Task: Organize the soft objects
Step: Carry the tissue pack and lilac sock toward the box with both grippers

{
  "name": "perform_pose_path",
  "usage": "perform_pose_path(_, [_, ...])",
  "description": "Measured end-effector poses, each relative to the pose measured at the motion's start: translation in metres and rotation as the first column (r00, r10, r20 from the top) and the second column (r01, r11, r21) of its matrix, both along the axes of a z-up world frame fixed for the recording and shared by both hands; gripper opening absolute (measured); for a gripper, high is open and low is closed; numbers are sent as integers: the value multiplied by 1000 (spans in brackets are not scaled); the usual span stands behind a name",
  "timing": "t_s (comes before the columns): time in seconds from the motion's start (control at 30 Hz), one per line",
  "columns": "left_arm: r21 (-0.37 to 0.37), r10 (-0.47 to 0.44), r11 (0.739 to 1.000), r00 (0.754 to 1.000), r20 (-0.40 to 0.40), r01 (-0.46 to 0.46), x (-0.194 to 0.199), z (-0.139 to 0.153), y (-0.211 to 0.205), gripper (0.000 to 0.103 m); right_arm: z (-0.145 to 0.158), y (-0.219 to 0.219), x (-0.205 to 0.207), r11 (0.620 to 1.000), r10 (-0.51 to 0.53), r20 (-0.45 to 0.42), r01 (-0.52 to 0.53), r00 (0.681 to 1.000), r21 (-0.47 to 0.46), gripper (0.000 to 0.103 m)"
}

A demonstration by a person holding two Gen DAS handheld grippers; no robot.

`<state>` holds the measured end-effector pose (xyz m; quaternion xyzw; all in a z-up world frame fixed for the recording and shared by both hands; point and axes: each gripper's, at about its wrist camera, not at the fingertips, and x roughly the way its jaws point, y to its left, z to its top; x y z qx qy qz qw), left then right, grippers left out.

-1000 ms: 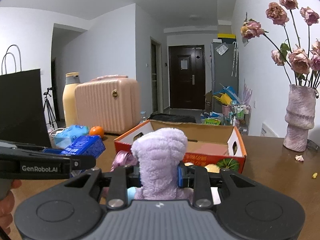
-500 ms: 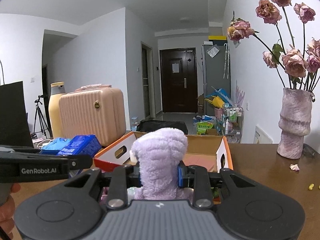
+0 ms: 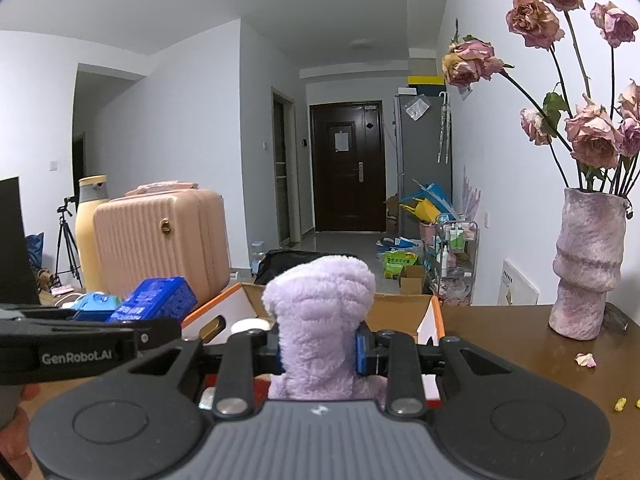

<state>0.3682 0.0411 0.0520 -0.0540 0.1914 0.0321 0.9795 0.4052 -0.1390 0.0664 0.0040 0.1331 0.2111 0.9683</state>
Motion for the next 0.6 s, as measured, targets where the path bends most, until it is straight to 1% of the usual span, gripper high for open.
perform_pose_path(0.27, [-14, 18, 1000, 1000, 12, -17, 26, 2, 1, 53, 0, 0, 31, 1000, 1, -10, -1, 1000, -12, 29])
perform_pose_path(0.6, [-18, 27, 999, 1000, 4, -27, 55, -3, 1, 53, -1, 1, 61, 1000, 2, -19, -3, 1000, -26, 29])
